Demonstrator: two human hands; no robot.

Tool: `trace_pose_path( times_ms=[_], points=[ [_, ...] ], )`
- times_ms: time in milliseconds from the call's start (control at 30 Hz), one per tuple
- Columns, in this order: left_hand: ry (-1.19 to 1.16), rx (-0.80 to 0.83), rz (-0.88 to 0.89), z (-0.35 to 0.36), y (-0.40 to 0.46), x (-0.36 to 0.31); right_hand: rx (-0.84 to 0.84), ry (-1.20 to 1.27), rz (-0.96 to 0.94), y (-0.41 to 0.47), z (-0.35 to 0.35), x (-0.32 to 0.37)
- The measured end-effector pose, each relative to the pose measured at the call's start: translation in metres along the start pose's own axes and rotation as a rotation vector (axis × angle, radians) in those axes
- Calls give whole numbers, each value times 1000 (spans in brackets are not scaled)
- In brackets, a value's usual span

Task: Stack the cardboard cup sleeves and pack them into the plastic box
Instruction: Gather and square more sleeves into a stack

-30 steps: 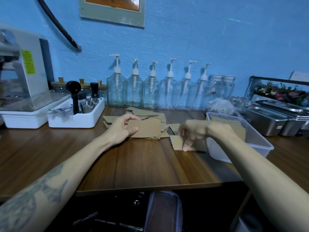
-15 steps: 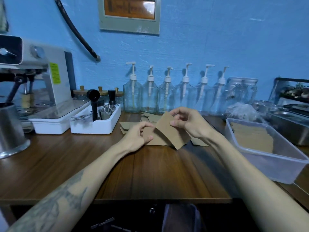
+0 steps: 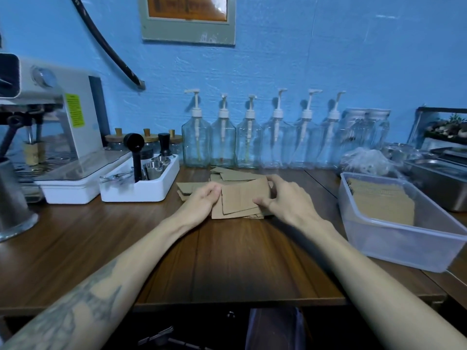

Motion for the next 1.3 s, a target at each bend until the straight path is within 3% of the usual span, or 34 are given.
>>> trace_pose_path(
  times_ms=[100, 267, 567, 667, 767, 1000, 1167, 1300],
  points=[
    [-61, 23, -10, 2, -1, -1, 8, -123, -81, -4, 3, 11],
    [133, 12, 94, 2, -3, -6, -9, -288, -231, -8, 2, 36],
    [74, -61, 136, -10, -3, -12, 16, 133, -194, -10, -1, 22],
    [74, -96, 113, -21, 3, -15, -70, 221, -110, -6, -7, 2],
    [94, -128, 113, -31, 5, -14, -112, 48, 29, 0, -11, -32],
    [122, -138, 90, -30, 0, 5, 119, -282, 307, 2, 14, -74],
    [142, -154, 116, -30, -3, 2, 145, -266, 399, -1, 15, -85],
    [144, -153, 118, -30, -4, 3, 76, -87, 448, -3, 8, -87]
  ],
)
Point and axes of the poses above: each hand's wrist, its own y-axis towards the middle knuckle, its own z-axis out of the palm, x = y × z, the point moved 8 cm from there along y, towards the middle knuckle, and after that the axes turned 10 degrees about -z, right-handed, at the moved point
